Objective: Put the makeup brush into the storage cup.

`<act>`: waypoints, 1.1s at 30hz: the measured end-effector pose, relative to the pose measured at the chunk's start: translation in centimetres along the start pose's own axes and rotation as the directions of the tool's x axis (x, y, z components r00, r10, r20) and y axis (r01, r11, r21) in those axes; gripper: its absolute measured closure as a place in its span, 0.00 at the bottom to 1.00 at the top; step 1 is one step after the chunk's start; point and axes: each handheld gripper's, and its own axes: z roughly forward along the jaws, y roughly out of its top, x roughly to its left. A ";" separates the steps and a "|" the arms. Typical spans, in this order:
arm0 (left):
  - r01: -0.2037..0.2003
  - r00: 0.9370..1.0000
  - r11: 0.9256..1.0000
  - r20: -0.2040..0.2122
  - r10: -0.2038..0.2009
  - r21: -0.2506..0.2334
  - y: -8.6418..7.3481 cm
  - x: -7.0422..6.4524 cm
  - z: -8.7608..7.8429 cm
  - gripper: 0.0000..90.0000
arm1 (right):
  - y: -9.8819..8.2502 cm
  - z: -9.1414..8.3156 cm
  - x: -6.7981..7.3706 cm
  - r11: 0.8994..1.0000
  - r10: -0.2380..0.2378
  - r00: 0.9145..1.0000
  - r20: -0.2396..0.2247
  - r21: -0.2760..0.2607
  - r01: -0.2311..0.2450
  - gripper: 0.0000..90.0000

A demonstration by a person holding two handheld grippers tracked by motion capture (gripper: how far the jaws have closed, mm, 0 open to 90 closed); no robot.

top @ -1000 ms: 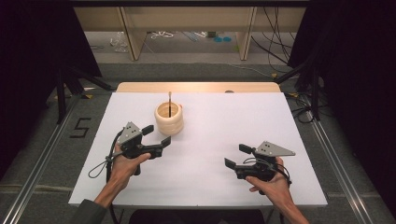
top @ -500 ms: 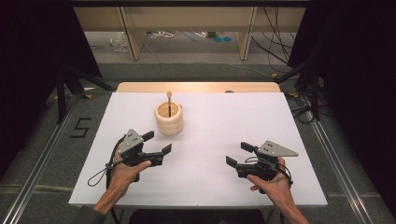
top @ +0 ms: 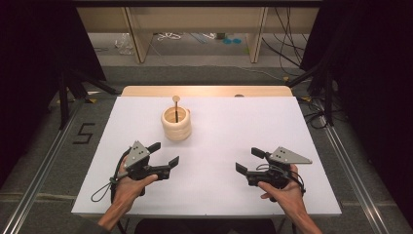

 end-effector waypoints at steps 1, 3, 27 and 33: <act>0.008 1.000 1.000 -0.001 -0.008 0.001 -0.1 -0.1 0.0 0.18 | 0.0 0.0 0.0 1.000 -0.005 1.000 -0.001 -0.003 0.005 0.18; -0.015 1.000 1.000 0.001 0.015 0.009 -0.2 -0.2 -0.1 0.18 | 0.0 0.0 0.1 1.000 0.001 1.000 -0.008 -0.007 -0.001 0.18; -0.045 0.999 0.999 -0.002 0.045 0.011 -0.8 -0.8 -0.9 0.18 | -0.1 0.2 0.6 1.000 -0.015 1.000 -0.020 0.003 0.015 0.18; -0.034 0.999 0.999 -0.008 0.034 0.017 -1.0 -0.9 -0.8 0.18 | -0.2 0.2 0.5 1.000 -0.019 1.000 -0.011 0.010 0.019 0.18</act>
